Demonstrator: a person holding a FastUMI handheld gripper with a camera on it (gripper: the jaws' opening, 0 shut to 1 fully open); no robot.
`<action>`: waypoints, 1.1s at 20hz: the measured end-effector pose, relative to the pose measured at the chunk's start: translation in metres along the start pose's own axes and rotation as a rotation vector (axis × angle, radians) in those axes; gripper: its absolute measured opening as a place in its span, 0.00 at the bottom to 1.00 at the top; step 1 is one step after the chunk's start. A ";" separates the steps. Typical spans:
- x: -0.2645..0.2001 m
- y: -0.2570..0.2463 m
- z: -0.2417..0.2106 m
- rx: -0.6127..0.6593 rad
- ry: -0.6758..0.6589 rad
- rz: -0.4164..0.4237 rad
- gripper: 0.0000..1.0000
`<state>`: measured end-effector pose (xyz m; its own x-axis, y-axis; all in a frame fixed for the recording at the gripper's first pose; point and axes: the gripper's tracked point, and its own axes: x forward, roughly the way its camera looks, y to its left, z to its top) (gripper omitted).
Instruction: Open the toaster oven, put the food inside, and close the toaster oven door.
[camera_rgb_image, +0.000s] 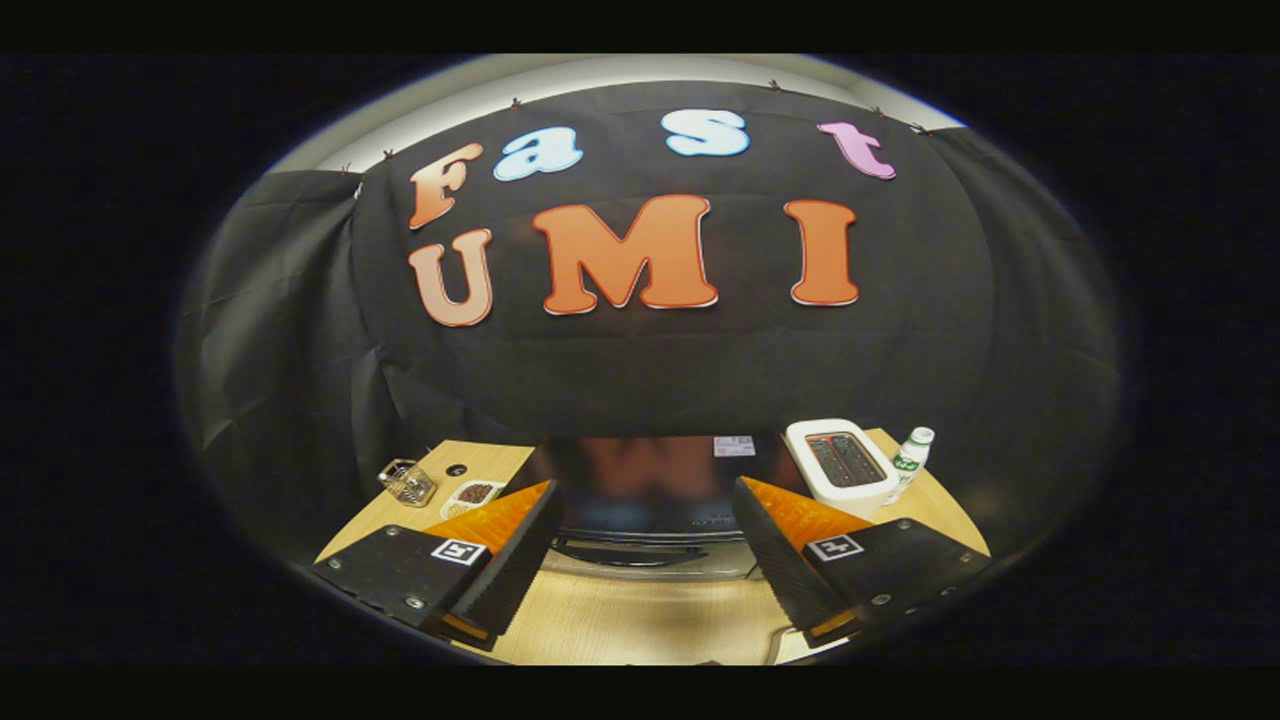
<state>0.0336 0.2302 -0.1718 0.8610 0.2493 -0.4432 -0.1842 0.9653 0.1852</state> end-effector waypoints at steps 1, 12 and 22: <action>0.009 0.003 -0.011 -0.014 0.020 -0.009 1.00; 0.058 0.020 -0.092 0.036 0.255 -0.085 1.00; 0.042 0.015 -0.102 -0.004 0.237 -0.117 0.85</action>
<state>0.0183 0.2635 -0.2772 0.7415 0.1468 -0.6546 -0.0922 0.9888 0.1174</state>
